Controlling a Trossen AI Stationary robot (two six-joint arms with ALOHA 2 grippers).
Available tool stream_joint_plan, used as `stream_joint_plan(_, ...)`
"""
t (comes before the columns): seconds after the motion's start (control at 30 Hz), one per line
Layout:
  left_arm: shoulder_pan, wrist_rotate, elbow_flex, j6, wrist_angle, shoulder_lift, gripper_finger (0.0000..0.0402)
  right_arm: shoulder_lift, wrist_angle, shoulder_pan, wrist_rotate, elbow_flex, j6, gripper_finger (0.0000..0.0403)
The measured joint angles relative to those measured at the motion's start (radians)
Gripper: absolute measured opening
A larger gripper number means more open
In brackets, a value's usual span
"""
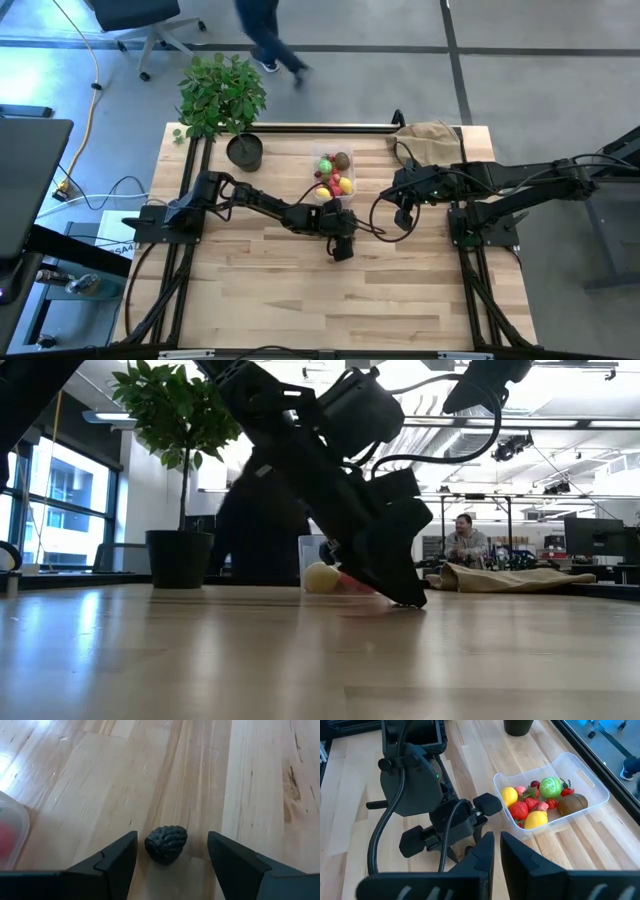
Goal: Pick and placing Produce into tupperware
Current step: Put the blackberry into the transparent bin
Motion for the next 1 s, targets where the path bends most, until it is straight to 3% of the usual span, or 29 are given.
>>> stream_joint_plan(0.43,0.000,-0.002,0.000,-0.001,0.022,0.000,0.0150,0.000,0.000,0.000,0.000,0.000,0.000,0.0024)
stream_joint_plan(1.0,0.000,-0.002,0.000,-0.001,0.019,0.000,0.0142,0.000,0.000,0.000,0.000,0.000,0.000,0.0024)
